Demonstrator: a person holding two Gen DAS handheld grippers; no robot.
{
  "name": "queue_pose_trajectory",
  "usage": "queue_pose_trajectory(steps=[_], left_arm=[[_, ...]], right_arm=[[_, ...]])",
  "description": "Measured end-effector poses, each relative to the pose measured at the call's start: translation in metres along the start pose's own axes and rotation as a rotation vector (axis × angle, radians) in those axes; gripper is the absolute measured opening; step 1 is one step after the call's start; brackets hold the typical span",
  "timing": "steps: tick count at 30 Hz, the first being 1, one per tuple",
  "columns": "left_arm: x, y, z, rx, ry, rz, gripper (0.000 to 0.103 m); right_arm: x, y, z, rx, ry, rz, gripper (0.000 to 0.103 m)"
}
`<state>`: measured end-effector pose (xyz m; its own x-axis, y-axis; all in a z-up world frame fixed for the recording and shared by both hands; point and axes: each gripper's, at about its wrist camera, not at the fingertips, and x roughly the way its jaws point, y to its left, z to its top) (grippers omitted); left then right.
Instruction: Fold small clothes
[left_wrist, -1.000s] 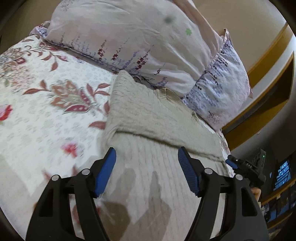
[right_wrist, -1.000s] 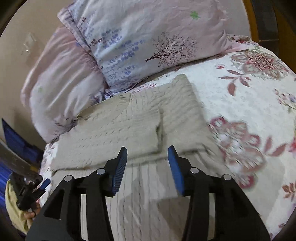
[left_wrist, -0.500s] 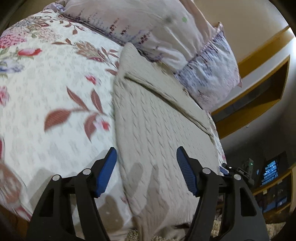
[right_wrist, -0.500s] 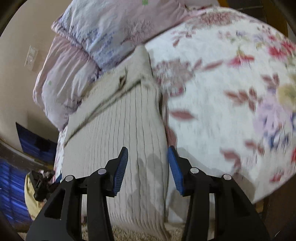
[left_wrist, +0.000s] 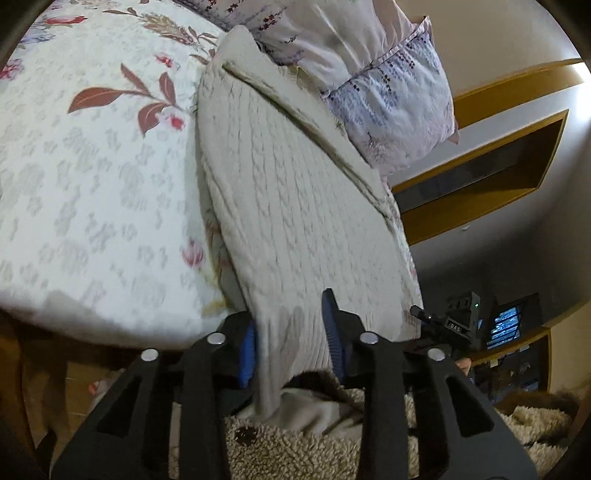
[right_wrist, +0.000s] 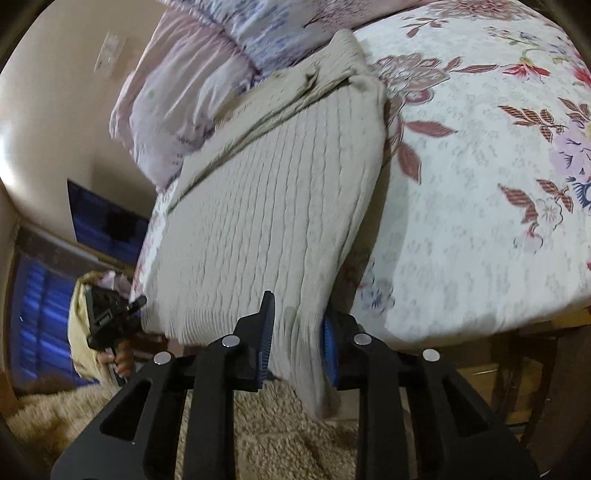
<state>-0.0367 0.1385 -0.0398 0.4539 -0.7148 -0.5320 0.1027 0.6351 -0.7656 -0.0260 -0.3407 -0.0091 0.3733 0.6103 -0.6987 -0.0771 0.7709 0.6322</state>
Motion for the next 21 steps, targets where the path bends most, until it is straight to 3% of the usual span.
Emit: queue_pose_trajectory(steps=[3, 4, 5, 6, 9, 14, 21], left_arm=[[0.0, -0.006, -0.003, 0.03, 0.03, 0.026, 0.026], [0.001, -0.009, -0.003, 0.047, 0.039, 0.042, 0.022], [0.003, -0.011, -0.002, 0.063, 0.045, 0.054, 0.012], [0.005, -0.015, -0.001, 0.086, 0.048, 0.068, 0.008], [0.006, -0.017, 0.004, 0.099, 0.032, 0.079, 0.007], [-0.007, -0.022, 0.022, 0.131, -0.051, 0.125, 0.006], [-0.032, -0.048, 0.061, 0.223, -0.229, 0.241, 0.006]], right_arm=[[0.003, 0.005, -0.003, -0.019, 0.015, -0.01, 0.019], [0.002, 0.007, -0.002, -0.032, 0.009, -0.019, 0.008], [0.002, 0.01, -0.001, -0.041, -0.002, -0.021, 0.008], [0.0, 0.013, 0.001, -0.05, -0.019, -0.021, 0.008], [-0.01, 0.025, 0.008, -0.106, -0.098, -0.038, 0.008], [-0.031, 0.046, 0.022, -0.216, -0.268, -0.112, 0.008], [-0.041, 0.073, 0.038, -0.353, -0.471, -0.263, 0.008]])
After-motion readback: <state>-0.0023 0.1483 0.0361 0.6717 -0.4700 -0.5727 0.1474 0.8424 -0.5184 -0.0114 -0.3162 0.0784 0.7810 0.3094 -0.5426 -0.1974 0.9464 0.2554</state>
